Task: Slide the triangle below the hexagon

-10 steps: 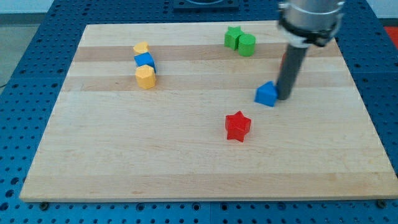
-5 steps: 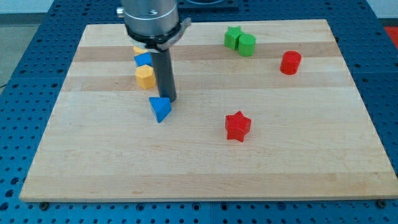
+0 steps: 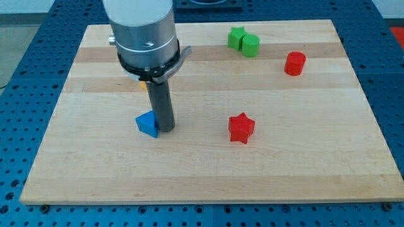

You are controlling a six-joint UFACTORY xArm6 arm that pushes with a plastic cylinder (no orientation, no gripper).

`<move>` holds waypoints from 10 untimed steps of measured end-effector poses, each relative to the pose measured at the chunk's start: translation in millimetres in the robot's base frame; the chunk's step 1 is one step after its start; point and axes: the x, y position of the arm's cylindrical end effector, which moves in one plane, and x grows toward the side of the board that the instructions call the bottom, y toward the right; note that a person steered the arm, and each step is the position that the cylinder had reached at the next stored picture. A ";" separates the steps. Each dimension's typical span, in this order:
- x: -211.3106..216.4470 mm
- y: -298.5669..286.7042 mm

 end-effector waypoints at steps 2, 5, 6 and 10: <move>23.0 -5.6; -25.3 -38.7; -38.4 -47.3; 2.5 -96.2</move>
